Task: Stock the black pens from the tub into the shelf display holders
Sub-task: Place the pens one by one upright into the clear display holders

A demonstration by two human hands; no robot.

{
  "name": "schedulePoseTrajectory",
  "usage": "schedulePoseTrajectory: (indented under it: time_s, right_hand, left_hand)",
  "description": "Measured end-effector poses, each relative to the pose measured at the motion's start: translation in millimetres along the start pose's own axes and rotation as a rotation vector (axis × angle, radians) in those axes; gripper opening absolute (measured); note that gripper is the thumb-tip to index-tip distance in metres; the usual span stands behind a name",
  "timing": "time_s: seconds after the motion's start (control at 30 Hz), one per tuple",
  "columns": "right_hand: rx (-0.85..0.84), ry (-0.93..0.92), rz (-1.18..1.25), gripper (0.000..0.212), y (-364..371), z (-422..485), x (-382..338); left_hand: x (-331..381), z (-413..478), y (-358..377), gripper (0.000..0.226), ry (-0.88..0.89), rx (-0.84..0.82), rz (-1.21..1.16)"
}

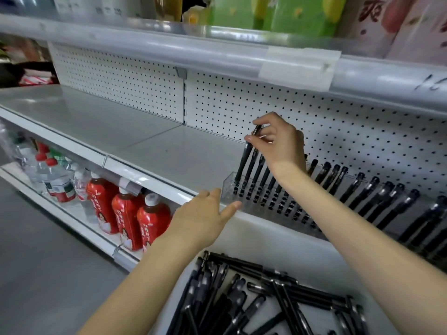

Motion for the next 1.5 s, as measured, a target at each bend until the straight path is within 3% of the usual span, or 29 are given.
schedulePoseTrajectory:
  time_s: [0.43, 0.6, 0.7, 0.77, 0.87, 0.93, 1.03, 1.13, 1.27, 1.5]
  right_hand:
    - [-0.162, -0.099, -0.275, 0.028, 20.0, -1.5, 2.0]
    - [-0.17, -0.098, -0.264, 0.035, 5.8, -7.9, -9.0]
    - [-0.116, -0.103, -0.164, 0.023, -22.5, -29.2, -24.2]
    - [-0.108, -0.045, -0.001, 0.009, -41.6, -57.4, -29.0]
    - [-0.325, 0.085, 0.144, 0.012, -53.9, -115.7, -14.5]
    - [-0.471, 0.198, 0.111, 0.011, -57.8, -154.2, 4.6]
    - [-0.542, 0.269, -0.11, 0.006, -60.9, -186.2, 34.1]
    - [-0.655, 0.347, -0.311, 0.024, -60.0, -199.6, 50.3]
    - [-0.765, 0.464, -0.305, 0.033, -53.8, -211.6, 62.2]
    - [-0.808, 0.521, -0.152, 0.027, -29.9, -216.6, 58.3]
  left_hand:
    - [-0.8, -2.6, 0.5, 0.07, -0.014, 0.062, 0.059]
    - [-1.5, -4.3, -1.7, 0.07, -0.011, 0.061, 0.015]
    - [-1.5, -5.6, -5.6, 0.068, -0.032, 0.068, -0.048]
    - [-3.0, -5.9, -7.0, 0.064, -0.049, 0.081, -0.057]
    - [-5.5, -8.0, -5.8, 0.063, -0.046, 0.107, -0.084]
    - [-4.7, -13.0, -5.8, 0.061, -0.044, 0.125, -0.115]
    - [2.2, -20.1, -7.8, 0.058, -0.049, 0.148, -0.128]
    - [10.0, -25.0, -7.1, 0.059, -0.032, 0.151, -0.095]
    - [10.7, -29.4, -8.5, 0.064, -0.01, 0.148, -0.079]
    - [-3.0, -38.6, -14.8, 0.064, -0.014, 0.186, -0.112]
Point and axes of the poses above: each hand's wrist, its own z-axis towards the middle knuckle, its own y-axis out of the palm, x = y × z, the point moved 4 cm from there along z, towards the middle knuckle, and after that the axes turned 4 degrees about -y, right-handed, at the moved point
